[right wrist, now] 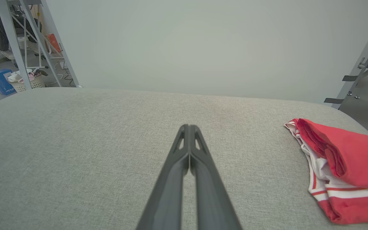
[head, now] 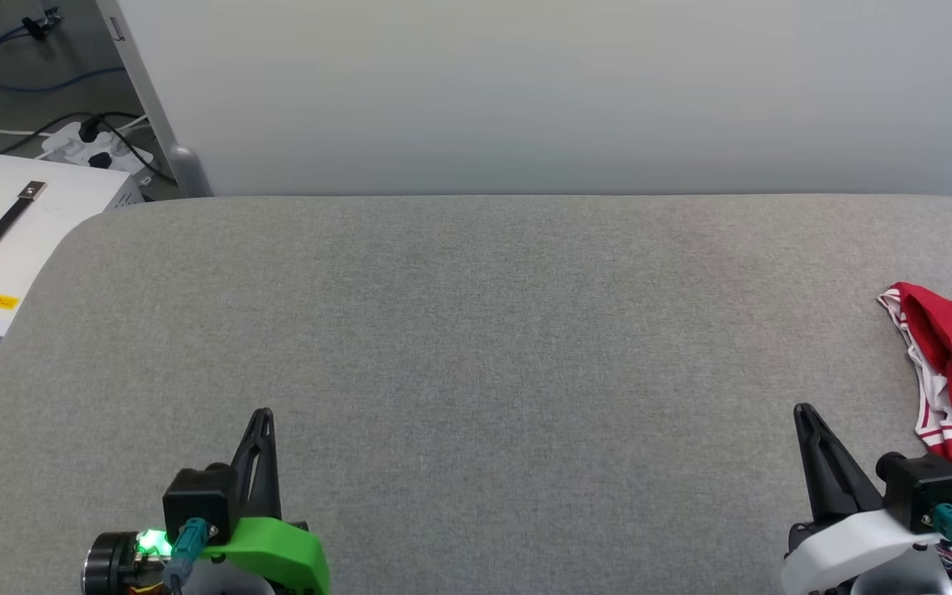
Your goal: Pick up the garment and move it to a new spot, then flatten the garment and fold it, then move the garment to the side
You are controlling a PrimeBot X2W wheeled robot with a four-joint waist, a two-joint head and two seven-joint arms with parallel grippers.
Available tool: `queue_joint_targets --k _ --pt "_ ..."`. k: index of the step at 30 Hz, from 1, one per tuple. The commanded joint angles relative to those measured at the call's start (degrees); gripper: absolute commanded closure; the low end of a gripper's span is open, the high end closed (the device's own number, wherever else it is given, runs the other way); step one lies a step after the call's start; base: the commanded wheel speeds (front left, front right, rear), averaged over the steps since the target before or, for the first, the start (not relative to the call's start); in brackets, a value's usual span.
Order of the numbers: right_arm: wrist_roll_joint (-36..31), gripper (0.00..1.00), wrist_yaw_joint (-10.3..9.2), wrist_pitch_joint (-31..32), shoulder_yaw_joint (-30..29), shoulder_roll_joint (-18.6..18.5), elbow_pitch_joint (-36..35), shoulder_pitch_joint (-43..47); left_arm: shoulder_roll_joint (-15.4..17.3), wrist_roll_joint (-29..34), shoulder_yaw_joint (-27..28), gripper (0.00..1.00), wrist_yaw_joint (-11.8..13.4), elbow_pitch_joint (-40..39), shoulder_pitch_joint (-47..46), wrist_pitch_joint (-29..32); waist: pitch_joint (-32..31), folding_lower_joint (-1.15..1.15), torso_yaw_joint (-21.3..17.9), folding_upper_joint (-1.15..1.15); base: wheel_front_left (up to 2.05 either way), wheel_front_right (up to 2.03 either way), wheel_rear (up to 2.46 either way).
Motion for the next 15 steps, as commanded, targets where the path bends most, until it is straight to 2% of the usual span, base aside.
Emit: queue_joint_targets --k 1,15 --pt "-0.6 1.00 -0.02 0.4 0.1 0.2 -0.4 -1.3 -0.3 0.5 0.3 1.00 -0.1 -0.3 -1.3 0.5 0.0 0.00 0.0 0.00 0.00 0.00 0.00" --pt "-2.0 1.00 -0.03 2.0 0.2 0.6 -0.6 -2.2 -0.4 1.0 0.6 1.00 -0.1 -0.7 -1.9 2.1 0.3 0.00 -0.2 0.00 0.00 0.00 0.00"
